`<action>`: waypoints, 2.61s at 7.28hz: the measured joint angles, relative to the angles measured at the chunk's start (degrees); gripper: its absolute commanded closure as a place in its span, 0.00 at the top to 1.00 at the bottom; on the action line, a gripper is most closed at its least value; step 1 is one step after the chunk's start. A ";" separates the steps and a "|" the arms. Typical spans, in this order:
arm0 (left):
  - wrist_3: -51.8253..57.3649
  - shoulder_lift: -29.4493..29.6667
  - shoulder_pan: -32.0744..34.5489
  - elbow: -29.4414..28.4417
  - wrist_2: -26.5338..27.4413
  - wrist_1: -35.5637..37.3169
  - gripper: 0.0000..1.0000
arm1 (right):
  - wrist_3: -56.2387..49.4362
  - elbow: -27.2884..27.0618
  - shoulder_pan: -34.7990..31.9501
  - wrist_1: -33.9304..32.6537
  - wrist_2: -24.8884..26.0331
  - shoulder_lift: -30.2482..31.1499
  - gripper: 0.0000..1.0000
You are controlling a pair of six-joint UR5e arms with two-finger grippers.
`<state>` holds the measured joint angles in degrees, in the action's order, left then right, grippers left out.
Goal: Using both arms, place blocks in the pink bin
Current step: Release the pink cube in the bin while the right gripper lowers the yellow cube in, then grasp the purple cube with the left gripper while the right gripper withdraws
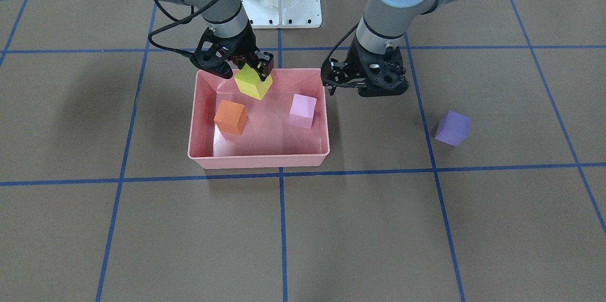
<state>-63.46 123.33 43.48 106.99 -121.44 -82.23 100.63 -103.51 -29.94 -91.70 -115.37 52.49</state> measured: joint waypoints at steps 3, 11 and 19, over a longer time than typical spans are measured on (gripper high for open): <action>18.51 -14.25 4.07 4.92 -0.07 -2.50 0.99 | 0.58 1.72 2.92 1.56 2.54 -0.12 0.19; 45.20 -18.99 8.76 -3.72 -0.34 -8.14 1.00 | -0.21 -3.48 -5.78 0.93 -3.44 0.80 1.00; 41.83 -18.51 8.17 -15.45 -4.07 -20.44 0.98 | -16.27 -6.31 -20.95 0.91 -14.08 11.80 1.00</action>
<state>-21.63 104.82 51.64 91.54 -125.51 -102.68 84.36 -109.83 -50.89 -90.80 -129.45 64.29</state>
